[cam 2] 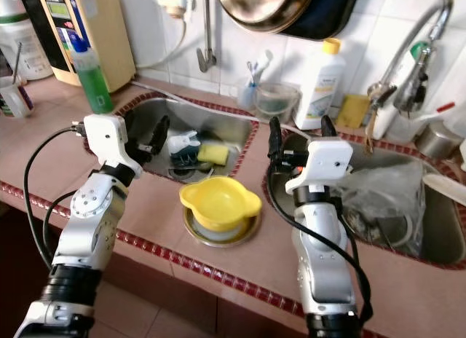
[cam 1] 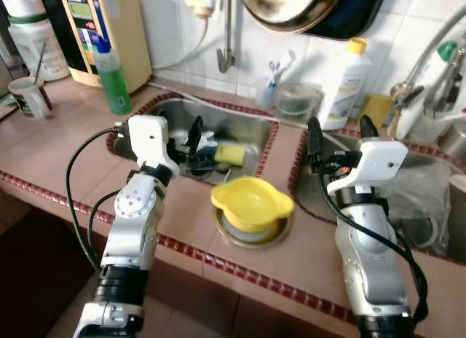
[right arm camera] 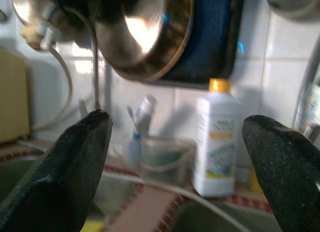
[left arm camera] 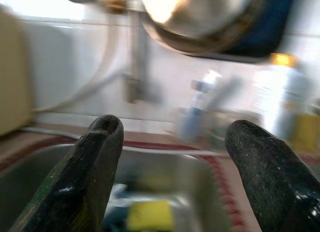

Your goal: Kitchen organization

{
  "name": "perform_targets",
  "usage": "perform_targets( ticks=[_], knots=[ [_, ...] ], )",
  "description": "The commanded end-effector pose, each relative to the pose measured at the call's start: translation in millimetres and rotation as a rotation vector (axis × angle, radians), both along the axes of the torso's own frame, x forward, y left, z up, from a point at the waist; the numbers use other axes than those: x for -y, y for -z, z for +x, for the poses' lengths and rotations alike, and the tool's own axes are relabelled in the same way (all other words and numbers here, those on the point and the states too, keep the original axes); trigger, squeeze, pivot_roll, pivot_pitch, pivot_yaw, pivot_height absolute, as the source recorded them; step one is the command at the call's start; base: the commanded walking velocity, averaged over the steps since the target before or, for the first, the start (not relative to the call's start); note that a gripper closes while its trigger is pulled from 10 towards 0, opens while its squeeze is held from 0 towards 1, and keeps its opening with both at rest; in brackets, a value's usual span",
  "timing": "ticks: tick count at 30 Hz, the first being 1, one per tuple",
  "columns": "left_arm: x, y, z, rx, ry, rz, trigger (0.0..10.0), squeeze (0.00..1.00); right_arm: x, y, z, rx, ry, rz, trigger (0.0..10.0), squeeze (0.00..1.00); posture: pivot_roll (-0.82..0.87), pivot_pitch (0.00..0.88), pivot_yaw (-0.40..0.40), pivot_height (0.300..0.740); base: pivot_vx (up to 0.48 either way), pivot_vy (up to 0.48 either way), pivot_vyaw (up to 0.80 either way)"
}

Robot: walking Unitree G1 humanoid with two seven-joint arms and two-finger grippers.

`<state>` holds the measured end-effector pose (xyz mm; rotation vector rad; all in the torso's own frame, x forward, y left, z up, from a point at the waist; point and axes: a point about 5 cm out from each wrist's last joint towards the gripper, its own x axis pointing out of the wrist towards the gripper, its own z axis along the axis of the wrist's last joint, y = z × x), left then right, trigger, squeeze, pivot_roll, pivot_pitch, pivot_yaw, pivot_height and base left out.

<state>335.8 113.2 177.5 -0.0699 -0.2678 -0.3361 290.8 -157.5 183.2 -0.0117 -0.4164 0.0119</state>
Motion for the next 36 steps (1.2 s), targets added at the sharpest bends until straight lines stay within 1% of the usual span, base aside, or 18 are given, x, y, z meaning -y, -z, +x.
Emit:
perform_targets(
  ticks=[1,6,8,9,10,12,16,17,21,23,25,27,29,32,33,36],
  knots=[
    [-5.4,-0.8,-3.3,0.011,0.013,0.045,10.0,0.0,-3.7,0.5,-1.5,-0.015,-0.035,0.001,10.0,0.0,0.01,0.0,-0.015,0.74,0.0,0.0,0.0],
    [-3.9,3.3,-7.2,-0.005,0.046,0.069,10.0,0.0,-2.4,6.1,-4.4,-0.044,-0.052,0.0,10.0,0.0,0.01,0.0,-0.015,0.74,0.0,0.0,0.0],
    [-2.2,6.4,-12.3,-0.012,0.098,0.108,10.0,0.0,-0.6,11.2,-8.4,-0.067,-0.061,-0.009,10.0,0.0,0.01,0.0,-0.015,0.74,0.0,0.0,0.0],
    [-0.8,8.1,-15.7,-0.013,0.133,0.142,10.0,0.0,0.2,13.9,-10.9,-0.078,-0.065,-0.01,10.0,0.0,0.01,0.0,-0.015,0.74,0.0,0.0,0.0],
    [-0.8,8.1,-15.7,-0.013,0.133,0.142,10.0,0.0,0.2,13.9,-10.9,-0.078,-0.065,-0.01,10.0,0.0,0.01,0.0,-0.015,0.74,0.0,0.0,0.0],
    [1.9,11.3,-21.7,-0.009,0.2,0.22,10.0,0.0,-0.5,19.7,-16.7,-0.106,-0.086,-0.015,10.0,0.0,0.01,0.0,-0.008,0.74,0.0,0.0,0.0],
    [3.1,12.8,-22.4,-0.005,0.228,0.281,10.0,0.0,-5.5,25.4,-22.4,-0.131,-0.118,-0.018,10.0,0.0,0.0,0.0,-0.003,0.74,0.0,0.0,0.0],
    [4.4,13.8,-22.5,-0.015,0.256,0.292,10.0,0.0,-7.4,27.7,-24.9,-0.141,-0.129,-0.017,10.0,0.0,0.0,0.0,-0.001,0.74,0.0,0.0,0.0],
    [6.1,12.7,-19.7,-0.023,0.286,0.318,10.0,0.0,-10.7,31.9,-32.1,-0.161,-0.146,-0.011,10.0,0.0,-0.01,0.0,0.01,0.74,0.0,0.0,0.0],
    [4.6,7.2,-12.1,-0.028,0.312,0.35,10.0,0.0,-12.4,34.5,-39.8,-0.182,-0.159,-0.006,10.0,0.0,-0.02,0.0,0.017,0.74,0.0,0.0,0.0],
    [4.2,5.3,-9.6,-0.036,0.329,0.352,10.0,0.0,-12.8,35.0,-42.3,-0.188,-0.163,-0.007,10.0,0.0,-0.02,0.0,0.019,0.74,0.0,0.0,0.0],
    [3.7,0.6,-5.7,-0.025,0.355,0.379,10.0,0.0,-13.1,36.2,-47.6,-0.196,-0.166,-0.031,10.0,0.0,-0.03,0.002,0.022,0.74,0.0,0.0,0.0],
    [3.7,-1.6,-4.1,-0.024,0.367,0.381,10.0,0.0,-13.1,36.8,-50.0,-0.199,-0.163,-0.048,10.0,0.0,-0.03,0.002,0.022,0.74,0.0,0.0,0.0],
    [4.3,-10.4,2.7,-0.033,0.431,0.403,10.0,0.0,-13.8,40.5,-62.3,-0.225,-0.173,-0.067,10.0,0.0,-0.05,0.019,0.037,0.74,0.0,0.0,0.0],
    [5.2,-12.6,5.1,-0.031,0.461,0.447,10.0,0.0,-14.4,41.4,-70.0,-0.239,-0.19,-0.068,10.0,0.0,-0.05,0.024,0.043,0.74,0.0,0.0,0.0],
    [5.6,-12.6,8.6,-0.05,0.494,0.485,10.0,0.0,-13.5,41.3,-78.5,-0.252,-0.196,-0.071,10.0,0.0,-0.06,0.033,0.057,0.74,0.0,0.0,0.0]
  ],
)
